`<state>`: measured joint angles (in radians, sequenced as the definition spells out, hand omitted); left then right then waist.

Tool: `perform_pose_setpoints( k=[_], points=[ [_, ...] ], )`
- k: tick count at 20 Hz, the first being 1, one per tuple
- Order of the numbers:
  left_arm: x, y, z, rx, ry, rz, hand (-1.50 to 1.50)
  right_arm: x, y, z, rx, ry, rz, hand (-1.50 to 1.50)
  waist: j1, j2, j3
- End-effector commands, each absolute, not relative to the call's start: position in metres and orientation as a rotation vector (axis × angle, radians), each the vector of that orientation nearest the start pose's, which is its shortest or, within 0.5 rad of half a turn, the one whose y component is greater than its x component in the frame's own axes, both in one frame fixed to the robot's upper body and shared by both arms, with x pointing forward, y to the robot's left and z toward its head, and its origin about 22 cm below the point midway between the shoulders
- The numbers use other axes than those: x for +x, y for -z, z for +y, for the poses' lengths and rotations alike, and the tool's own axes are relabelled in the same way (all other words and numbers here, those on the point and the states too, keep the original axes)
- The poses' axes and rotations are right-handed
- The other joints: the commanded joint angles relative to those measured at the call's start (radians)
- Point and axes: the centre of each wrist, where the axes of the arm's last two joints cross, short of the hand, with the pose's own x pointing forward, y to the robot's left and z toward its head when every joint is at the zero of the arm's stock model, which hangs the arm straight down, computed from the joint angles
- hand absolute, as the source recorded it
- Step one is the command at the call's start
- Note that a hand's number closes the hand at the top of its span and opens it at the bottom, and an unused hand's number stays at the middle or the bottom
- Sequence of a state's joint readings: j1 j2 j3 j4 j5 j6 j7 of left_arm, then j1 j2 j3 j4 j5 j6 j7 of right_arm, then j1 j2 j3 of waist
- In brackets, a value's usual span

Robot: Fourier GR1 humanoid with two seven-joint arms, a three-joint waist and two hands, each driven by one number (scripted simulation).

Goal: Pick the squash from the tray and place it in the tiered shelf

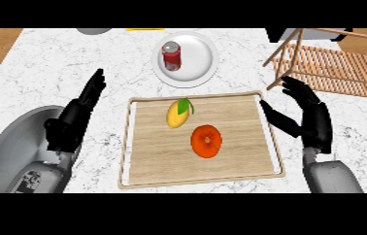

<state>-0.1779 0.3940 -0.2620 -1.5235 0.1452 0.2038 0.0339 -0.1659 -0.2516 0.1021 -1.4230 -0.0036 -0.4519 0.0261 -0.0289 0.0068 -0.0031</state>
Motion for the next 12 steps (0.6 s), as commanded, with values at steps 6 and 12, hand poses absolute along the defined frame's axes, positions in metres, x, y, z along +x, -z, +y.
perform_pose_setpoints(
  k=[6,12],
  points=[
    [0.280,-0.014,0.227,0.116,0.265,-1.570,0.00,0.241,0.000,-0.223,-0.481,0.316,-1.770,-1.50,0.019,-0.008,0.003],
    [0.287,-0.018,0.203,0.108,0.251,-1.566,0.00,0.233,-0.035,-0.250,-0.394,-0.161,-1.633,-1.50,0.017,-0.009,0.001]
  ],
)
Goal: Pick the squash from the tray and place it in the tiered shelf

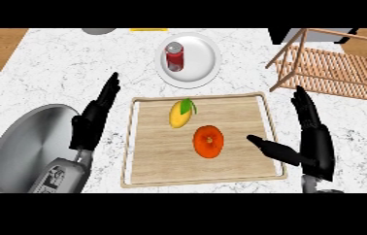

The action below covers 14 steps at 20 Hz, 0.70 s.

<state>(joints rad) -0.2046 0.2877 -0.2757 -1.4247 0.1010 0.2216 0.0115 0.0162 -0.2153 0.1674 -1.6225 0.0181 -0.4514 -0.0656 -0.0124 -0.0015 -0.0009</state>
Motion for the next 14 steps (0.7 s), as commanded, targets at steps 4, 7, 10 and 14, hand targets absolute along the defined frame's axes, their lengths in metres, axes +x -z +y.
perform_pose_setpoints(
  k=[4,7,10,14],
  points=[
    [0.288,-0.023,0.224,0.121,0.230,-1.576,0.00,0.214,-0.077,-0.229,-0.411,-0.267,-1.583,-1.50,0.004,-0.003,-0.001],
    [0.287,-0.015,0.232,0.101,0.261,-1.563,0.00,0.219,-0.100,-0.203,-0.451,-0.337,-1.526,-1.50,0.008,-0.001,-0.002],
    [0.287,-0.017,0.218,0.109,0.276,-1.570,0.00,0.232,-0.131,-0.202,-0.498,-0.492,-1.433,-1.50,0.016,-0.001,-0.002],
    [0.283,-0.021,0.208,0.087,0.263,-1.579,0.00,0.224,-0.144,-0.187,-0.545,-0.734,-1.258,-1.50,0.024,-0.004,-0.003]
  ],
)
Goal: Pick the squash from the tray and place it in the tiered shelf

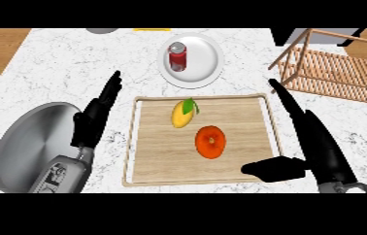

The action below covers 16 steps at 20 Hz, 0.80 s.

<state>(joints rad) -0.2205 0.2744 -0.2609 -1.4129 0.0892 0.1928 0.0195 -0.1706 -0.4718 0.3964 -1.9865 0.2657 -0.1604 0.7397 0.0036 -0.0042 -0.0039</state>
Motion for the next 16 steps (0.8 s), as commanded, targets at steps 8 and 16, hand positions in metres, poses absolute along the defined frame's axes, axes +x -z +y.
perform_pose_setpoints(
  k=[8,16],
  points=[
    [0.292,-0.006,0.220,0.115,0.268,-1.585,0.00,0.233,-0.192,-0.136,-0.621,-0.870,-1.141,-1.50,0.003,0.006,0.002],
    [0.275,-0.009,0.214,0.131,0.274,-1.573,0.00,0.219,-0.184,-0.098,-0.637,-0.856,-1.156,-1.50,0.000,0.002,0.003]
  ],
)
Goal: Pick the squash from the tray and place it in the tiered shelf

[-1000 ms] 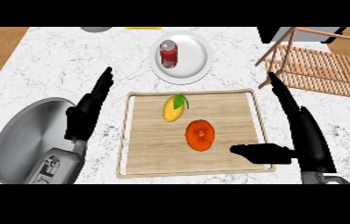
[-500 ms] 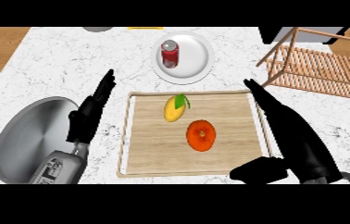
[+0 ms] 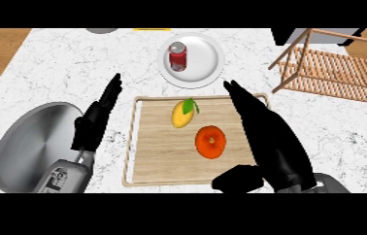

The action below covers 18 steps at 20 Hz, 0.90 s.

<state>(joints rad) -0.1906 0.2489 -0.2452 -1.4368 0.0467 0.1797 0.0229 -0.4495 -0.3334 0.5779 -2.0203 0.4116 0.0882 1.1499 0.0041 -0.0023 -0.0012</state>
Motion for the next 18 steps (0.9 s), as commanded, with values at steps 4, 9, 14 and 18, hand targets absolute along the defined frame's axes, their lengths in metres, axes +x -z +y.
perform_pose_setpoints(
  k=[4,9,14,18],
  points=[
    [0.272,-0.020,0.213,0.117,0.268,-1.555,0.00,0.207,-0.170,-0.091,-0.658,-0.842,-1.147,-1.50,-0.001,-0.002,0.000],
    [0.278,-0.008,0.229,0.119,0.255,-1.581,0.00,0.213,-0.166,-0.092,-0.658,-0.823,-1.127,-1.50,-0.007,0.001,0.000],
    [0.282,-0.012,0.221,0.104,0.251,-1.577,0.00,0.218,-0.149,-0.095,-0.658,-0.832,-1.128,-1.50,-0.008,0.001,0.001],
    [0.279,-0.019,0.221,0.113,0.273,-1.562,0.00,0.222,-0.148,-0.075,-0.679,-0.802,-1.101,-1.50,-0.001,0.001,0.001]
  ],
)
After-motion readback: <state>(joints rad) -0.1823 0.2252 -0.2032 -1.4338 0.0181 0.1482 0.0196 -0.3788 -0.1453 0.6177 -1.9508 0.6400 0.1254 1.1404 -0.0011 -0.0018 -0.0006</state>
